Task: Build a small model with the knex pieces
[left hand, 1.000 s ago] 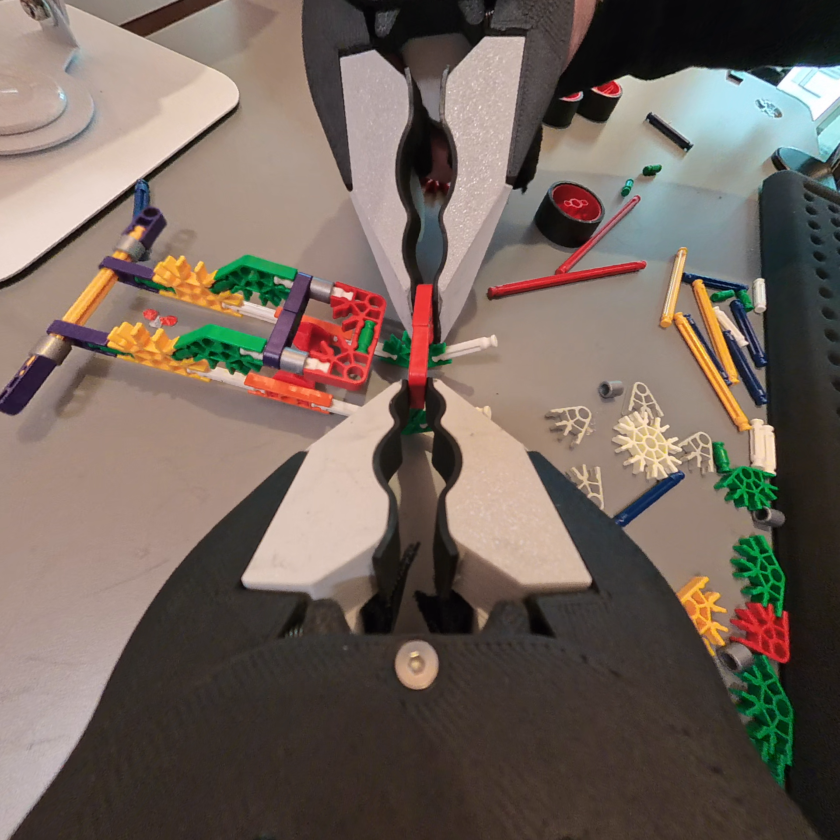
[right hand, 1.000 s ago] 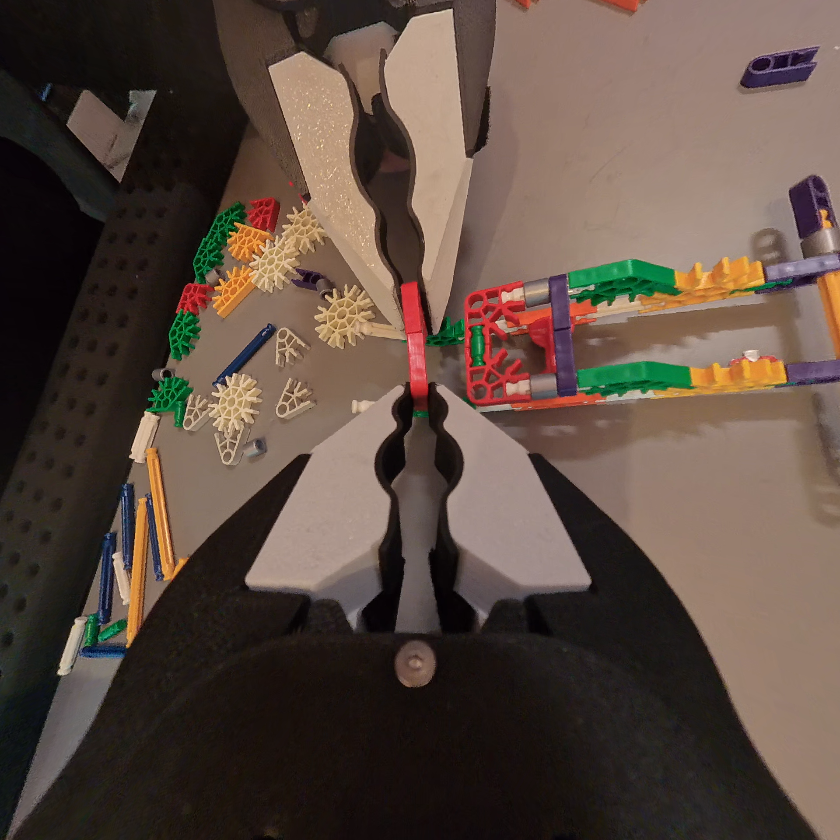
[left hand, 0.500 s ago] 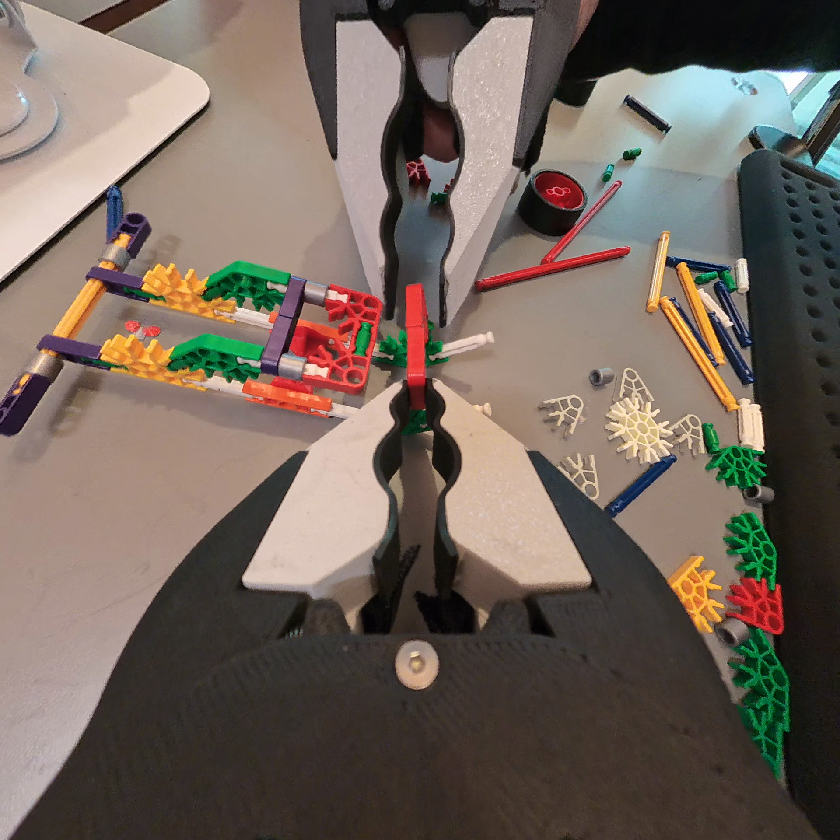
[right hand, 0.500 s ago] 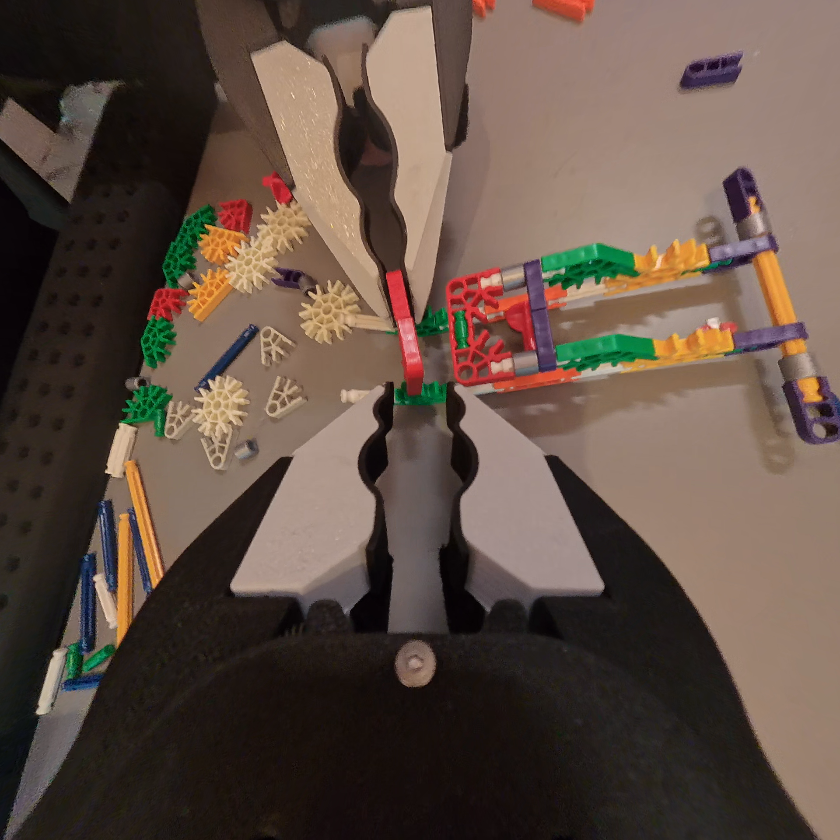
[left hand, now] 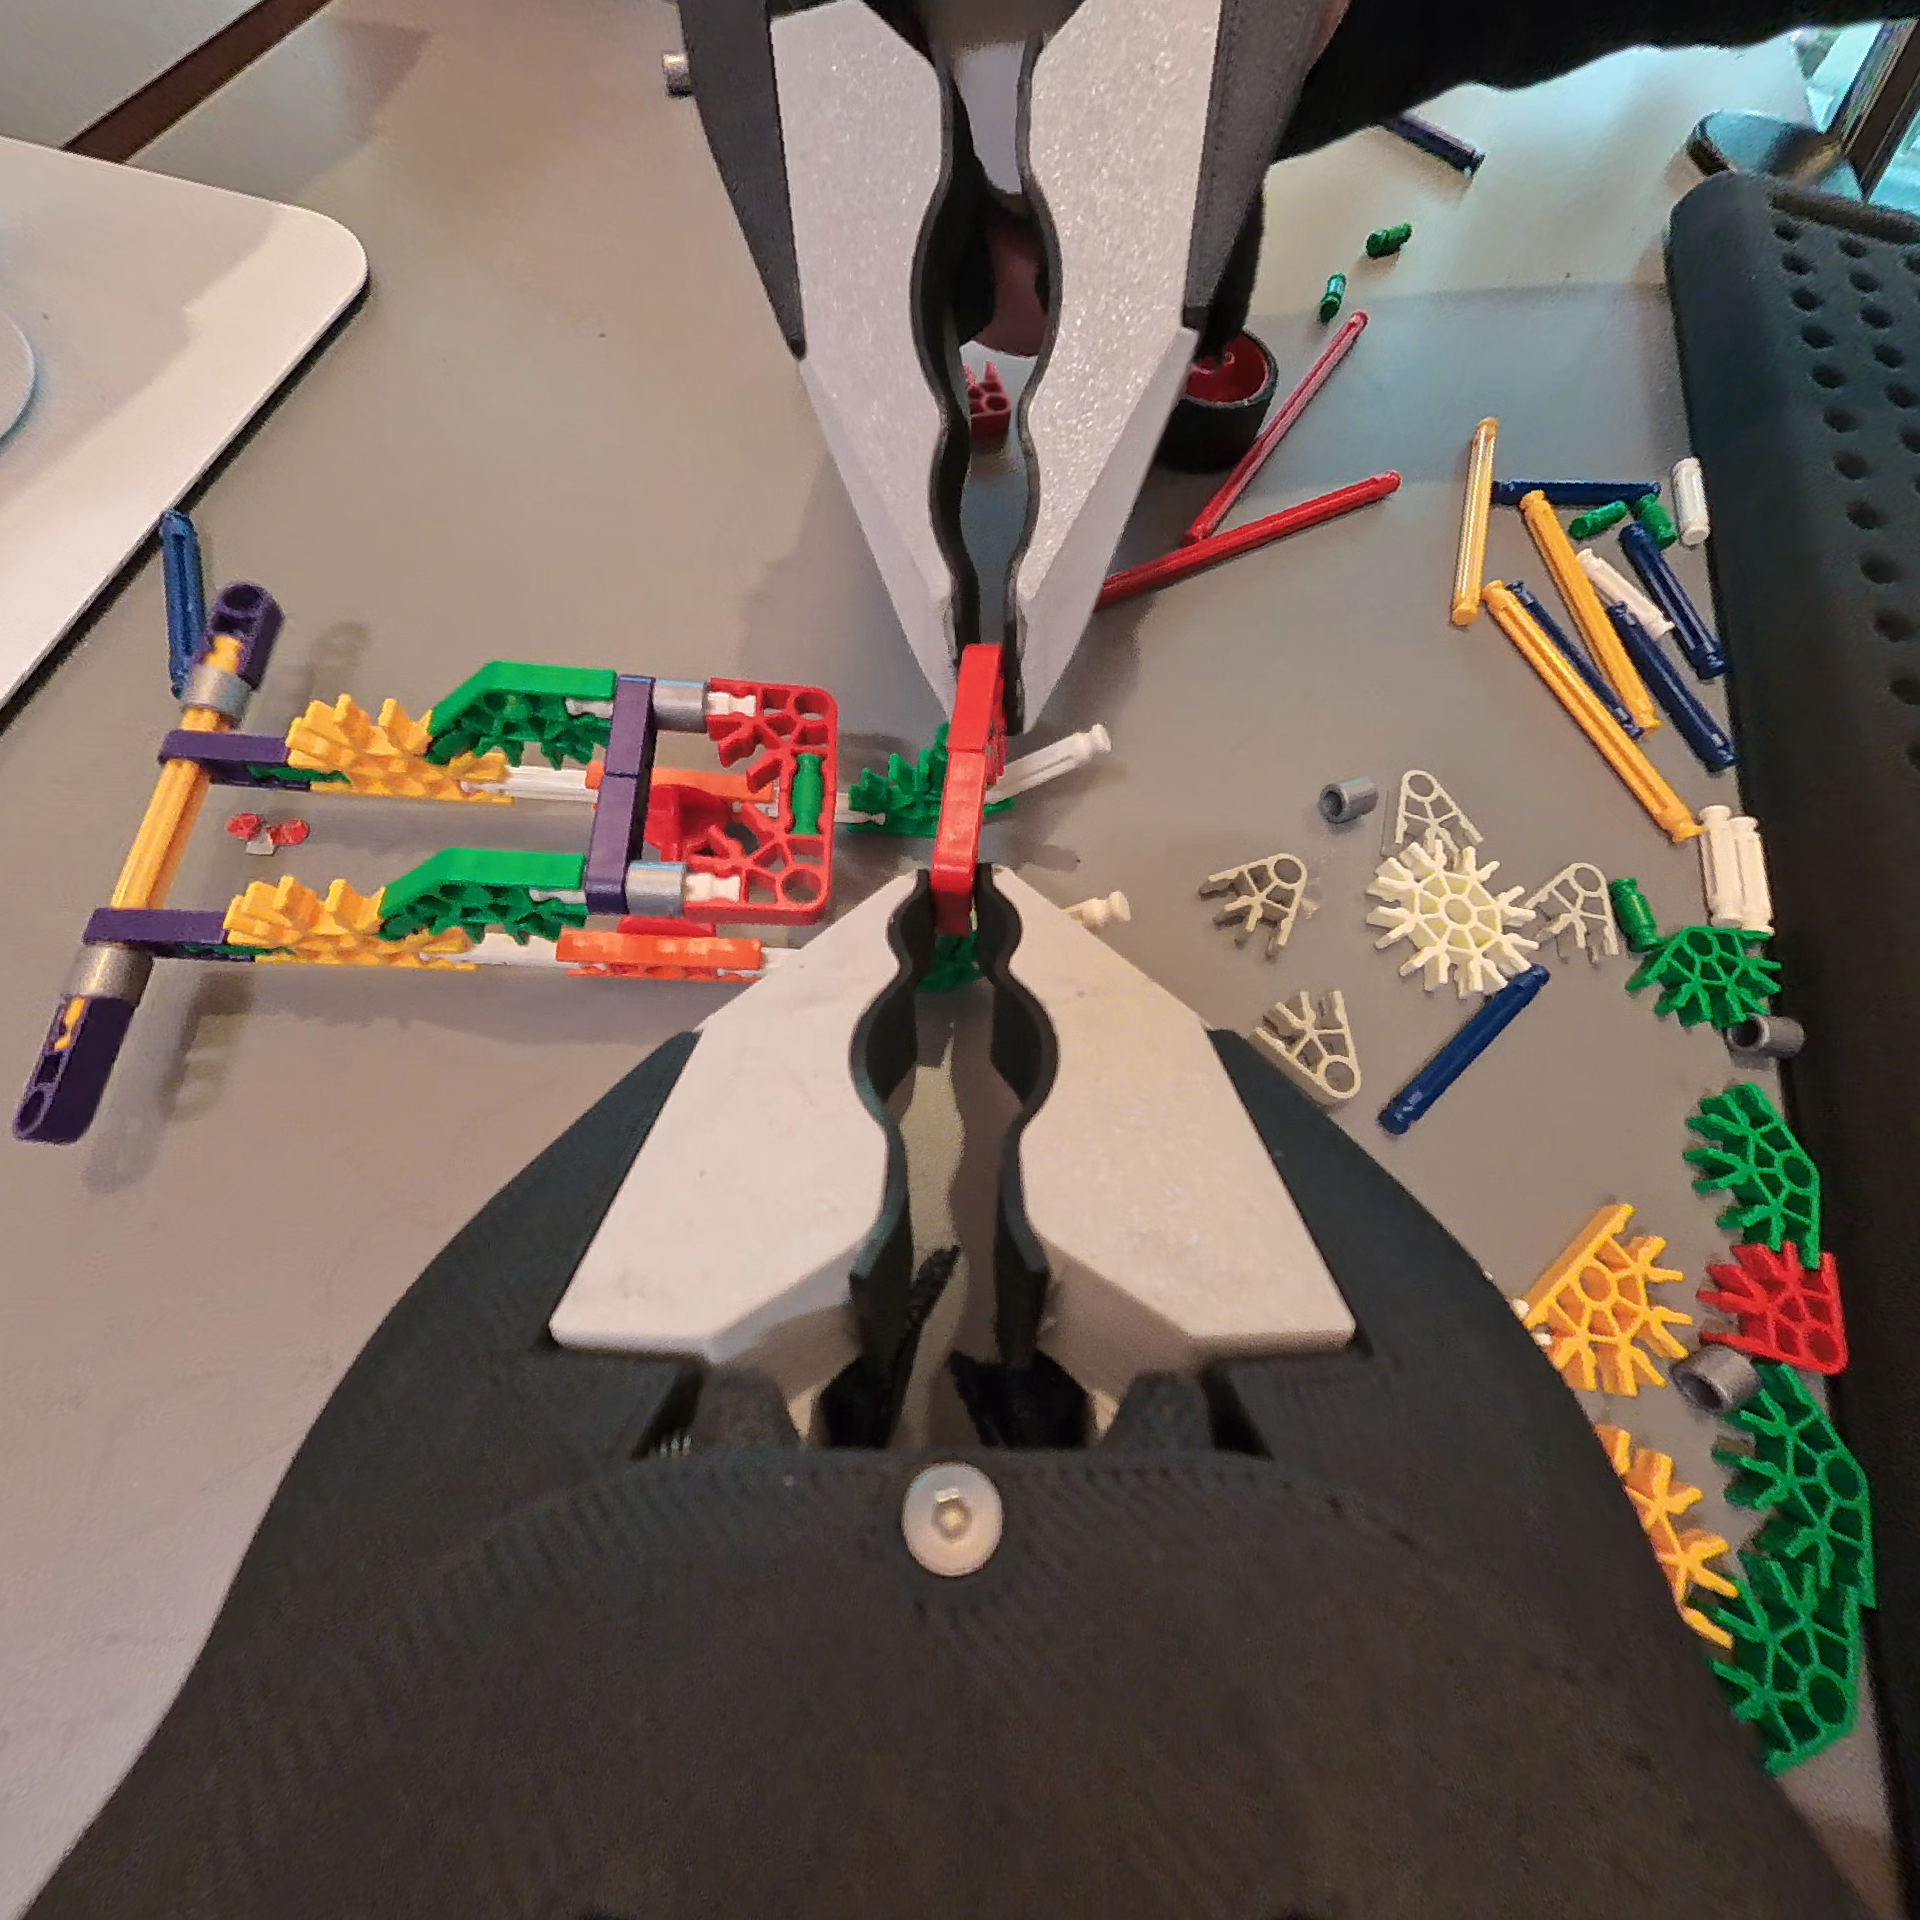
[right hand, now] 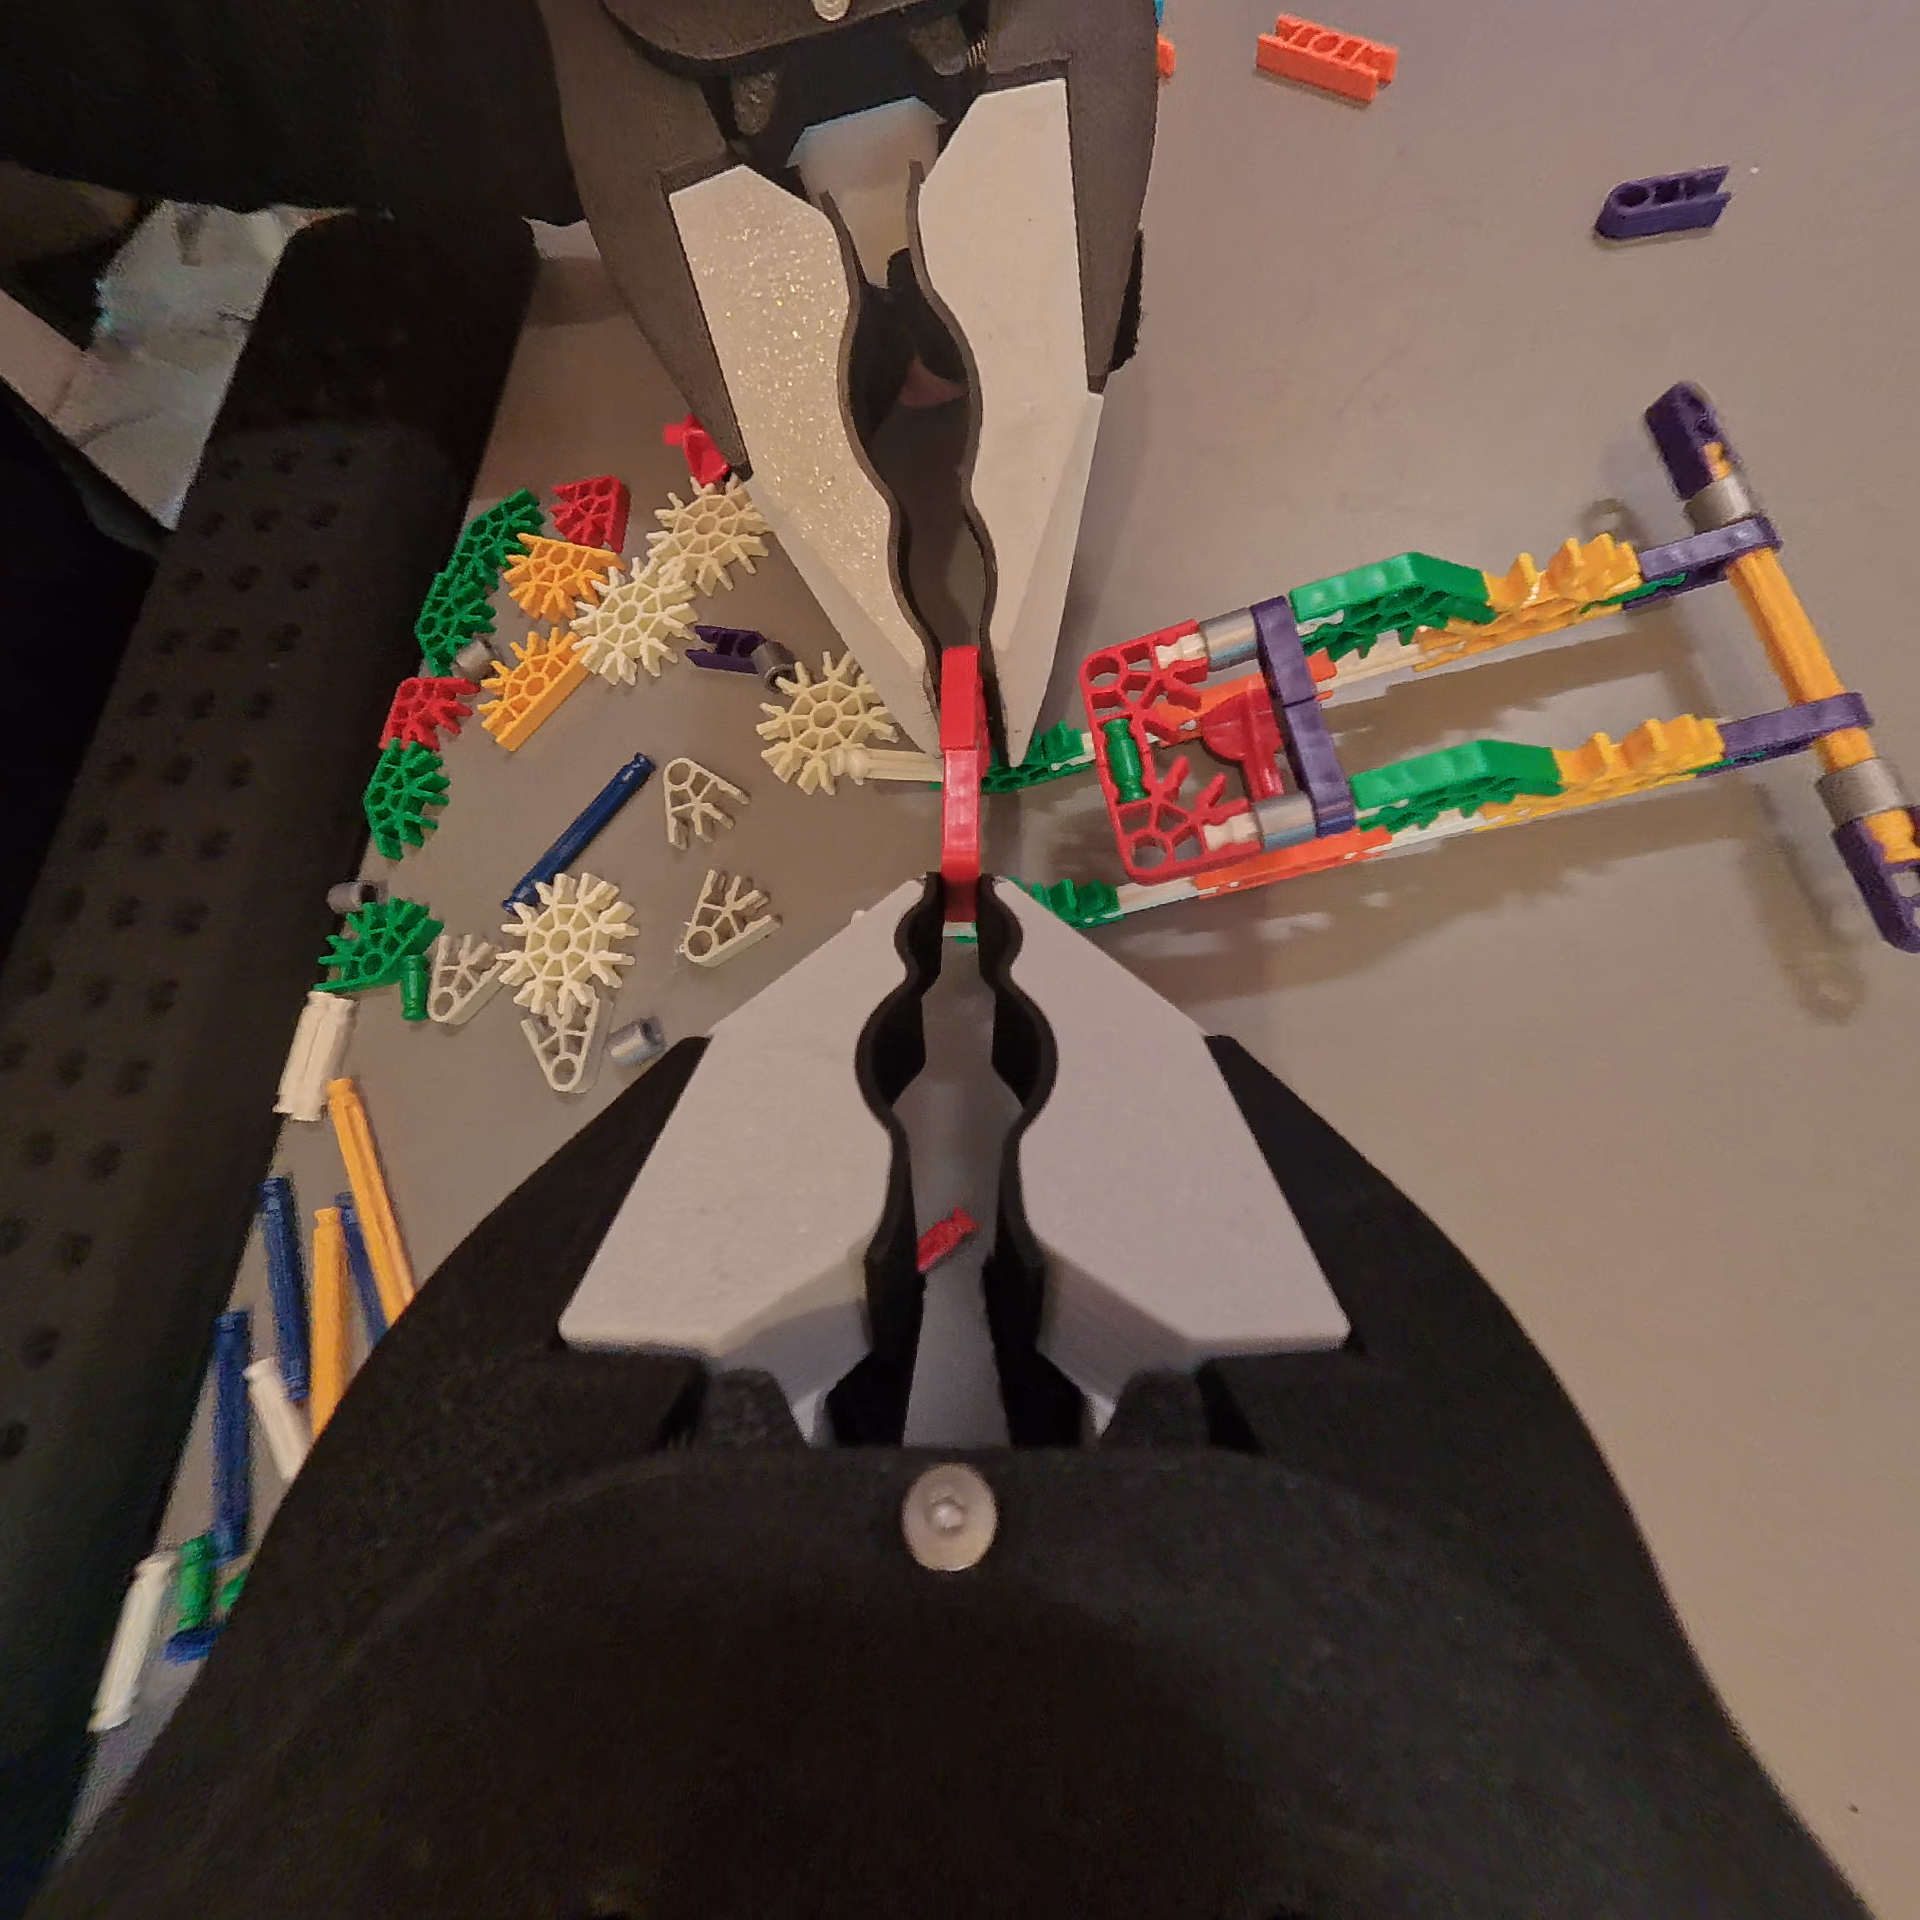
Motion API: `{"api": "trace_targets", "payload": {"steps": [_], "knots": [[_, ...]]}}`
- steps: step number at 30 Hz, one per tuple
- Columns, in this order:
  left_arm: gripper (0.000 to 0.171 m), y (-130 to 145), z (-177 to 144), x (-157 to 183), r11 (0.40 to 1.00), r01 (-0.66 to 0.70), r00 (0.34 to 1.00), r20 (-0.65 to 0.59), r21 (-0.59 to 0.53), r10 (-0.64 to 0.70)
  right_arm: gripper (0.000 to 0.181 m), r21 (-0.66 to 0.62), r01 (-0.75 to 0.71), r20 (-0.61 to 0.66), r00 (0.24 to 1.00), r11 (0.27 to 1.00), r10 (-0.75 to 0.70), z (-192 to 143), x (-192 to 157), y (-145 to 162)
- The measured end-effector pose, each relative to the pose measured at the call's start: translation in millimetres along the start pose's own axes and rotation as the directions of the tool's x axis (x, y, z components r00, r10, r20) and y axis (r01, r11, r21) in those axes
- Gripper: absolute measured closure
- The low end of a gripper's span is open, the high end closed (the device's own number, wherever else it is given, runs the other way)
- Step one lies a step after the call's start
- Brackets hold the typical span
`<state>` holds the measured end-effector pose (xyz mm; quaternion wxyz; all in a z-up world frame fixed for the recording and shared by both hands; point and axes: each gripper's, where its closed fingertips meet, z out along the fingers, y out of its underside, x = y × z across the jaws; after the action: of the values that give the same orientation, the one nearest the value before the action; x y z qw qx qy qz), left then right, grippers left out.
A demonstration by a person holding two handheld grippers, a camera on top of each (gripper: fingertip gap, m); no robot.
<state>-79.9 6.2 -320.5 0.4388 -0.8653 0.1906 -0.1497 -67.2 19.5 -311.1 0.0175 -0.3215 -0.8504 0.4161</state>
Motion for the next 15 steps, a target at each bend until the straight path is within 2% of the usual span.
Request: {"api": "trace_targets", "payload": {"steps": [2, 5, 8, 15], "knots": [[0.168, 1, 1, -1, 1.0, -0.017, 1.0, 0.019, -0.011, 0.017, 0.178, -0.002, 0.031, -0.05, 0.998, 1.0, -0.031, 1, 2, 2], [0.169, 0, 1, -1, 0.999, -0.044, 0.999, 0.029, -0.023, 0.044, 0.162, -0.025, 0.017, -0.104, 0.994, 1.0, -0.019, -3, 5, 5], [0.17, 0, 2, -3, 0.999, -0.04, 0.998, 0.042, -0.028, 0.041, 0.162, -0.022, 0.024, -0.128, 0.991, 0.999, -0.027, -8, 12, 1], [0.169, 0, 1, -6, 0.999, 0.006, 1.0, 0.022, -0.032, -0.005, 0.168, -0.045, 0.048, 0.007, 0.999, 0.998, -0.048, 6, 17, 0]]}}
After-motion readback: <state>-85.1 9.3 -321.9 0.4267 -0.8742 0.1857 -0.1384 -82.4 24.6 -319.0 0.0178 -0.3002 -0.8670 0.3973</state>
